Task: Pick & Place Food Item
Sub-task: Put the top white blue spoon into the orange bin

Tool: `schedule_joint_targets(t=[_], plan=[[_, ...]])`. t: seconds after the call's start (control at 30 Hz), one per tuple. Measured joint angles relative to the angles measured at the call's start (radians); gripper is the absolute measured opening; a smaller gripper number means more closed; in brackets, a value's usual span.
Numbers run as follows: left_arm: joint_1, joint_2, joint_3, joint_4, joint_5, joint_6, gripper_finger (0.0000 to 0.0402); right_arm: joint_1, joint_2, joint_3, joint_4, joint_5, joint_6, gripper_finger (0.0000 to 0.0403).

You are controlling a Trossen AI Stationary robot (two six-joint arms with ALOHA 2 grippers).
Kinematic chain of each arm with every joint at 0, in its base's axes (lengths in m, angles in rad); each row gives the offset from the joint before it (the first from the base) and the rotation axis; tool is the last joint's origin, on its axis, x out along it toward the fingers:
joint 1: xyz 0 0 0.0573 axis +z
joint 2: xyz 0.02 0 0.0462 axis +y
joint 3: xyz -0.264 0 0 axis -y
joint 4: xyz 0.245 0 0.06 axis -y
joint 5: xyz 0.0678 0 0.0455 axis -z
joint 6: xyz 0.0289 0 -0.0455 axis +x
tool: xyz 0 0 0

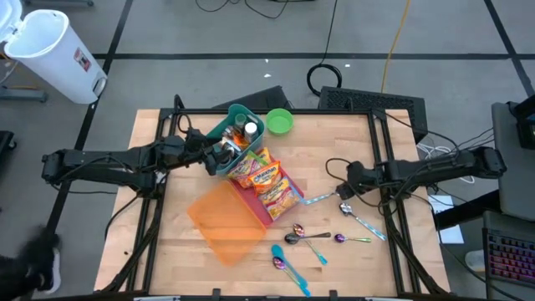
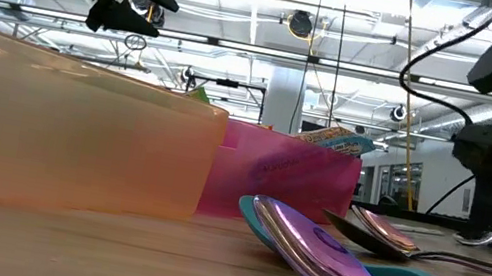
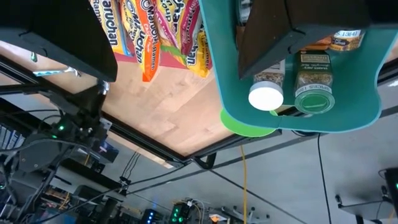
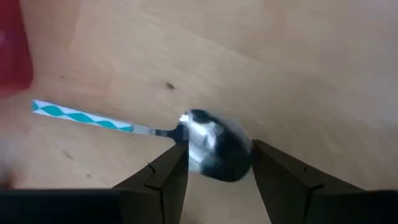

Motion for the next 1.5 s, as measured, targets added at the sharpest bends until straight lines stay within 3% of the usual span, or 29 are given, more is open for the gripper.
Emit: schedule_joint_targets(t=[0.3,0.63,0.77,1.07,1.3,1.5], plan=[[0.0,0.0,0.0,-0.001,0.0,0.003,0.0335,0.0,-0.003,-0.071,0.12,-0.004,0.004,0.0146],[0.0,0.0,0.0,0.001,0.0,0.0,0.0335,0.002,-0.058,-0.077,0.161,0.045,-0.105,0.0012],[0.0,0.0,0.0,0.017,0.0,0.003,0.0335,0.002,-0.107,-0.063,0.223,0.085,-0.203,0.0008],[0.001,0.0,0.0,0.053,0.0,0.0,0.0335,0.003,-0.181,0.103,0.266,0.212,-0.47,0.0001],[0.001,0.06,-0.001,0.152,0.0,0.008,0.0335,0.003,-0.146,0.113,0.601,0.265,-0.778,0.0001],[-0.006,0.194,-0.001,0.359,0.014,0.061,0.0335,0.003,-0.056,0.113,0.824,0.262,-0.956,0.0001]])
